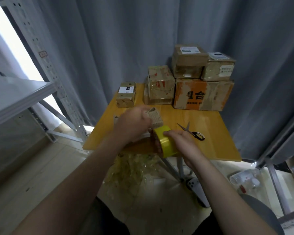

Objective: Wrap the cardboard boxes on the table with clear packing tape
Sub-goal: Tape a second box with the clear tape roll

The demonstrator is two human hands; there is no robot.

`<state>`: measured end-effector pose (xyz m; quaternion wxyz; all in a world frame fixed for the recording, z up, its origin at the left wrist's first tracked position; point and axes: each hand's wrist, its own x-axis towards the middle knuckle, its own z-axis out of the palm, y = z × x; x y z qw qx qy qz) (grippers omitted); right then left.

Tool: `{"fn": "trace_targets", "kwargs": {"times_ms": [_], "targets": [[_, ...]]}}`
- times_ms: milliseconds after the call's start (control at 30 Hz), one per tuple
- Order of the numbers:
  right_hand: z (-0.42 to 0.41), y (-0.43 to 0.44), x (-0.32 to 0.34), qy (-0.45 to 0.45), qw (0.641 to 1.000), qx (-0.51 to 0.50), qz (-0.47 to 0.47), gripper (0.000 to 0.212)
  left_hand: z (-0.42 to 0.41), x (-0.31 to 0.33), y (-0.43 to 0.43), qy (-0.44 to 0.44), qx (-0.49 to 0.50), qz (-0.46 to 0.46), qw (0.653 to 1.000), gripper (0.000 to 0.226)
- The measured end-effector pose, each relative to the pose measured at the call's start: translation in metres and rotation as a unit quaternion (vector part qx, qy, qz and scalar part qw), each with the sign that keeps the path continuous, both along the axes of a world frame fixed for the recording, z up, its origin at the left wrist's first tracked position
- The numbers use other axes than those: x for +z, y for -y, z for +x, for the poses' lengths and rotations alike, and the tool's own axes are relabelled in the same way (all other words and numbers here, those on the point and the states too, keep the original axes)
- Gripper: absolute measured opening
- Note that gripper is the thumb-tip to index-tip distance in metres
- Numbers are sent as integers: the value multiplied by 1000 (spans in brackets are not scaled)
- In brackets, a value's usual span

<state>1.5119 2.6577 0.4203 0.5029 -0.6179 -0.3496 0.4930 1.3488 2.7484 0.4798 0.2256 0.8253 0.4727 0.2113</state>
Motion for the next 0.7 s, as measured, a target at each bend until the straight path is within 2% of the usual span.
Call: {"fn": "trace_targets", "kwargs": {"times_ms": [33,67,167,233,333,533,700], "targets": [[-1,2,3,-2,1000,13,8,22,-5,4,-7,6,-19,72,997,47],[-3,3,3,-2,1000,17,15,22,-9,3,-15,-13,-49,95,994,63],[-9,3,1,6,999,21,29,22,-19,-21,-46,-194,-84,46,976,105],[-14,6,-3,15,999,16,33,25,-24,-44,-62,-221,-87,25,971,104],[-23,17,-12,23,998,3,52,28,-27,-64,-73,-201,-69,81,974,89],[-47,30,-33,45,999,12,18,38,-24,-63,-80,-208,-71,57,974,91],[-48,30,-31,19,1000,-2,-24,45,-22,-52,-71,-236,-66,65,967,92]]}}
